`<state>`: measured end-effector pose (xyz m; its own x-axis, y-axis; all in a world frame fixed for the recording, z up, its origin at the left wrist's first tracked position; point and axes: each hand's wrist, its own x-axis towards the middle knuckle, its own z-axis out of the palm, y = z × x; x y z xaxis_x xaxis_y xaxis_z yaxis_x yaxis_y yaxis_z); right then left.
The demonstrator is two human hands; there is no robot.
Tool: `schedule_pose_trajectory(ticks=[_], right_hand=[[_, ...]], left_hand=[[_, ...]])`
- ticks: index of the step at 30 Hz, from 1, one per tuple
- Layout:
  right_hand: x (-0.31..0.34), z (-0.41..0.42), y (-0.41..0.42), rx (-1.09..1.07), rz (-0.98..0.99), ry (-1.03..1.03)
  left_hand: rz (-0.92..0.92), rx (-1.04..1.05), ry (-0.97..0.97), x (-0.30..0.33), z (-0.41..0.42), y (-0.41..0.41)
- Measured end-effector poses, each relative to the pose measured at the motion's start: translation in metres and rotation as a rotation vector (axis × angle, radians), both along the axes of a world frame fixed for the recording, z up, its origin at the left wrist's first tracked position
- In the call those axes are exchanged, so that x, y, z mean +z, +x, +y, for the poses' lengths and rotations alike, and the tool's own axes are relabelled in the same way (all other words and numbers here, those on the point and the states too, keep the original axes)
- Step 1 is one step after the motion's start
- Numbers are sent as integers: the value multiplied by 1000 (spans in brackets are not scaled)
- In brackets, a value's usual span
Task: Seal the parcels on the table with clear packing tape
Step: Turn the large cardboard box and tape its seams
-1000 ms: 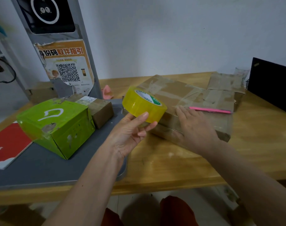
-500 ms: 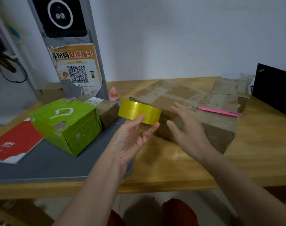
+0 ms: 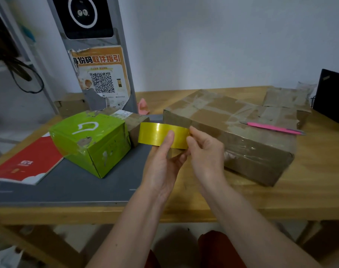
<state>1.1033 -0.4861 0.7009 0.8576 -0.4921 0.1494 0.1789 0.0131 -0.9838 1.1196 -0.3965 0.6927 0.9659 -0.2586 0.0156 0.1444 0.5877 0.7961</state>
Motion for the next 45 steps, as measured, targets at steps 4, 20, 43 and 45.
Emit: schedule_pose_trajectory(ticks=[4,20,43,45], right_hand=[[7,4,3,-77,24,225],[3,6,12,-19,71,212],[-12,8,11,81,136,-125],[-15,10,8,64,68,-204]], left_hand=[[-20,-4,17,-6,4,-1],[125,34,-70,-17,18,3],[-37,49,35,-26,21,-2],[-41,91,42,-24,19,-1]])
